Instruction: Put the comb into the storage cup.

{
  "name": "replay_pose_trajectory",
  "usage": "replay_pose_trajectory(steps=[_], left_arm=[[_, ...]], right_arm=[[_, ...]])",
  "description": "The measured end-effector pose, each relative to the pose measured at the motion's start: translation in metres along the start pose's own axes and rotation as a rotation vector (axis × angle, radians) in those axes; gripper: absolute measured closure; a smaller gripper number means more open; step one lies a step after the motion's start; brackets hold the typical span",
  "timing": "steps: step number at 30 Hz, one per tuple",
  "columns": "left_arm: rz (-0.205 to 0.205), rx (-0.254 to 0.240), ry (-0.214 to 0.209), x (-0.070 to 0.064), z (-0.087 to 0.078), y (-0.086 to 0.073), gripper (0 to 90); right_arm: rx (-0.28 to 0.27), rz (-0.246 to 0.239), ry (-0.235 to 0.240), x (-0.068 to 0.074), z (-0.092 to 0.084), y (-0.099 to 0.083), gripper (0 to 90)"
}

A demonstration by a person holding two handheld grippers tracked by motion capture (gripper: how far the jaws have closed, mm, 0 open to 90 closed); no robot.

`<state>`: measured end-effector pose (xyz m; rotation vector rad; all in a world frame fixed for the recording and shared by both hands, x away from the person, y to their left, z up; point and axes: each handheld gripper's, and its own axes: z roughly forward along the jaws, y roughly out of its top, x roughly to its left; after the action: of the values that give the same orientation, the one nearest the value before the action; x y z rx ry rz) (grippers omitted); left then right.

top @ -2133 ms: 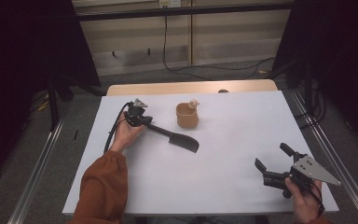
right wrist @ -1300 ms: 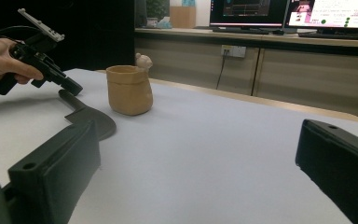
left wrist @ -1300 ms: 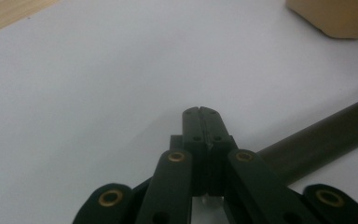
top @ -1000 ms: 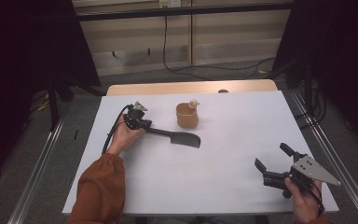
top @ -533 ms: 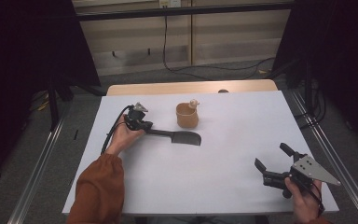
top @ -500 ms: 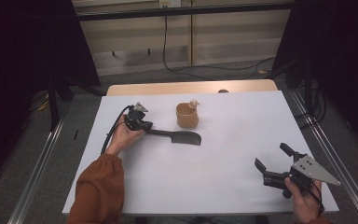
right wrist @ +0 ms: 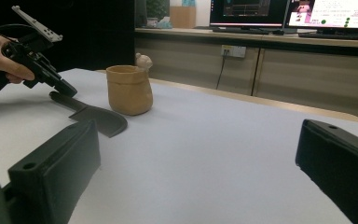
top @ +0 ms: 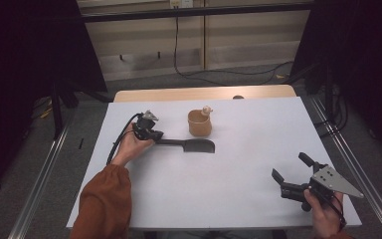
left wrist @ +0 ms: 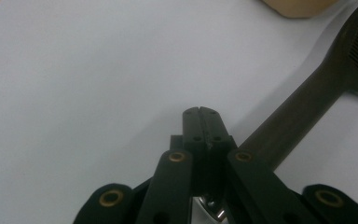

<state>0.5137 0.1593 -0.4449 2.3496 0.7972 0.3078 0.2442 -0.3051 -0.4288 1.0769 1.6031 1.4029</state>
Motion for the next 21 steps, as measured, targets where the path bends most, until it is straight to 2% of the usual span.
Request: replay_pose_trajectory(steps=[5,11,13,21], left_arm=[[0.01,0.006,-0.004,-0.0018,-0.0004,0.0002,90.0],[0.004,0.004,-0.004,-0.0021,-0.0011,-0.0003,90.0],[-0.012,-0.002,-0.018,-0.0022,-0.0007,-0.0009,90.0],[0.011,0.008,-0.03,-0.0027,-0.0024,-0.0012,90.0]], right_arm=[[0.0,0.0,0.001,0.0001,0.0001,0.0,0.0],[-0.001,0.0,-0.001,0.0002,0.0002,-0.0001,0.0],[-0.002,-0.002,0.0,0.0001,0.0003,-0.0001,0.0],[0.002,0.001,0.0,0.0001,0.0002,-0.0002,0.0]])
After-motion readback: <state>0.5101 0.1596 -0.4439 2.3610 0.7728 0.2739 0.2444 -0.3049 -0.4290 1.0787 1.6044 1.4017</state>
